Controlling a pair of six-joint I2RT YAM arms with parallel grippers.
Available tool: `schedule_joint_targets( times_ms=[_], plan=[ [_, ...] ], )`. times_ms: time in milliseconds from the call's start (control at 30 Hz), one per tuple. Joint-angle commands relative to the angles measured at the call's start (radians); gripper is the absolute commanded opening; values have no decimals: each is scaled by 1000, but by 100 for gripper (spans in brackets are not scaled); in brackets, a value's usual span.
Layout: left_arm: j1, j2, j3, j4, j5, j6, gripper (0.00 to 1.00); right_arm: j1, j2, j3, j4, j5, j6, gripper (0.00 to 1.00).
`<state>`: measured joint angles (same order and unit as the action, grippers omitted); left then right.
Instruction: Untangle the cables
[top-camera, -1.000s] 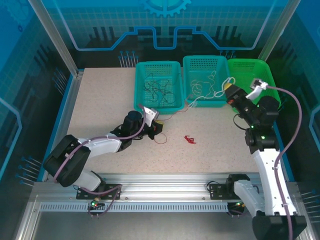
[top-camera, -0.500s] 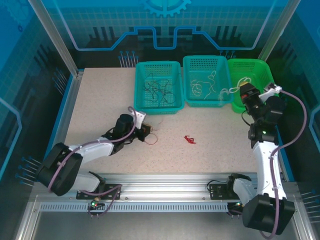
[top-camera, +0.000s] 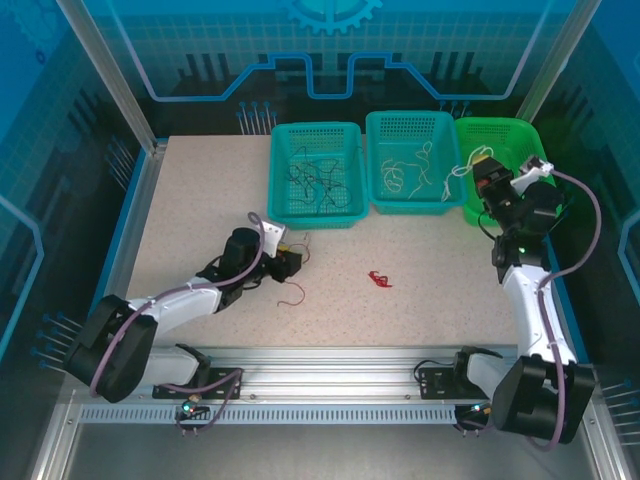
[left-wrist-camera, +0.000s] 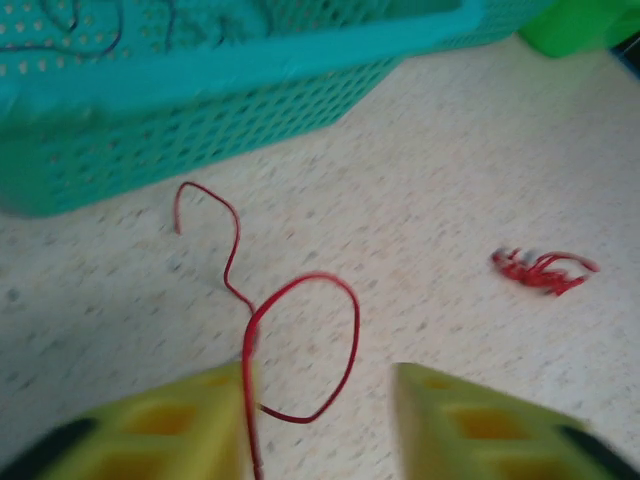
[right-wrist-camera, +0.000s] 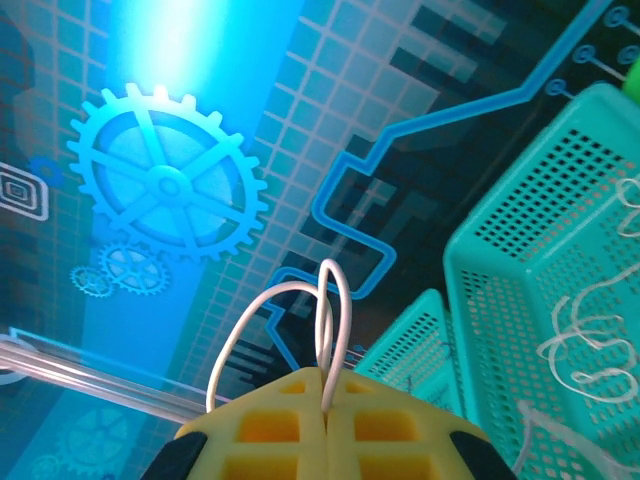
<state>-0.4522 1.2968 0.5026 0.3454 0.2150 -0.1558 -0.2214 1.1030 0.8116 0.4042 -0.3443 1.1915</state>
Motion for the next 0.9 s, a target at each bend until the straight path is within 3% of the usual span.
schedule_joint_targets(
  times_ms=[0, 100, 200, 300, 333, 400, 467, 533, 633, 733, 867],
  plan=[
    [-21, -26, 53, 10, 57, 14, 63, 40, 103, 40, 228, 11, 49, 0],
    [-28, -66, 78, -14, 54, 13, 80, 89, 238, 62, 355, 4, 56, 0],
    [-30, -110, 107, -52, 50, 24, 87, 136, 367, 161, 369, 7, 18, 0],
    [-33, -143, 141, -94, 49, 39, 91, 172, 498, 276, 256, 22, -37, 0],
    [-34, -151, 155, -110, 52, 48, 93, 180, 538, 313, 196, 39, -58, 9],
    [-35, -163, 181, -140, 46, 52, 96, 194, 593, 398, 12, 82, -127, 44],
    [-36, -173, 206, -167, 31, 50, 97, 209, 621, 500, -212, 122, -248, 58],
    [-35, -189, 217, -173, 23, 47, 97, 220, 622, 556, -360, 148, -323, 62],
    [-37, -202, 231, -189, 16, 42, 97, 225, 575, 542, -432, 166, -386, 75],
    [-42, -202, 252, -211, 48, 56, 97, 234, 473, 479, -505, 188, -438, 74],
    [-56, -191, 291, -262, 132, 101, 97, 315, 303, 402, -729, 321, -513, 72]
  ],
)
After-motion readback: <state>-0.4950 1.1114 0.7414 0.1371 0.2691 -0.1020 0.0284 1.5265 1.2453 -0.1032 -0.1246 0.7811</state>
